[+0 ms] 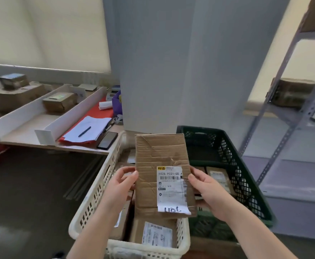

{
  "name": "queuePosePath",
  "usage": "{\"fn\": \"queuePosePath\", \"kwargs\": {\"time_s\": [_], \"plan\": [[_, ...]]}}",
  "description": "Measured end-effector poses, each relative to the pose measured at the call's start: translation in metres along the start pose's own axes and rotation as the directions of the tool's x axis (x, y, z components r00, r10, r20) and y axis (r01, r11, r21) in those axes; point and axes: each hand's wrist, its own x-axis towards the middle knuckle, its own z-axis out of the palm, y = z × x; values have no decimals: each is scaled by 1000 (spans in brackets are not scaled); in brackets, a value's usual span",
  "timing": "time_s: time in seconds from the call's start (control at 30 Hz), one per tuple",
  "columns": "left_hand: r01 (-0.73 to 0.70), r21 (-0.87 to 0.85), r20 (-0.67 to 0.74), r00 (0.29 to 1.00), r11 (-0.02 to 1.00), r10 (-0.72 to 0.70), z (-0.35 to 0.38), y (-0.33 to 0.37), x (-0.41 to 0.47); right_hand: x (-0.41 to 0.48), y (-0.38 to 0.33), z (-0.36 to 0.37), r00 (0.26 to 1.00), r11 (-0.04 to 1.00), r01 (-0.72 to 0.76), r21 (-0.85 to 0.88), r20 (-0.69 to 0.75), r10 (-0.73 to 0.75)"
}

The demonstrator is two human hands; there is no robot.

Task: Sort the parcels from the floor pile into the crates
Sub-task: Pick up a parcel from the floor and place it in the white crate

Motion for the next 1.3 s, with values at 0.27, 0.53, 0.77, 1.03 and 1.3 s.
{"fn": "queuePosePath", "kwargs": {"time_s": [0.27,0.53,0.77,1.03,1.3], "plan": [[15,-15,-27,1000,1000,-15,94,-9,0,17,21,-86,999,999,-37,34,-5,38],[75,29,-25,997,997,-74,107,-14,13,39,42,-100,992,988,-122,97,54,118],[135,60,-30,991,989,-133,98,-13,42,62,48,-83,973,960,-231,159,66,223],[148,61,-120,983,987,-140,62,-19,57,105,56,-48,972,972,-216,88,119,205],[200,209,-84,979,957,-186,-59,-46,95,159,53,59,967,975,-205,90,171,187]]}}
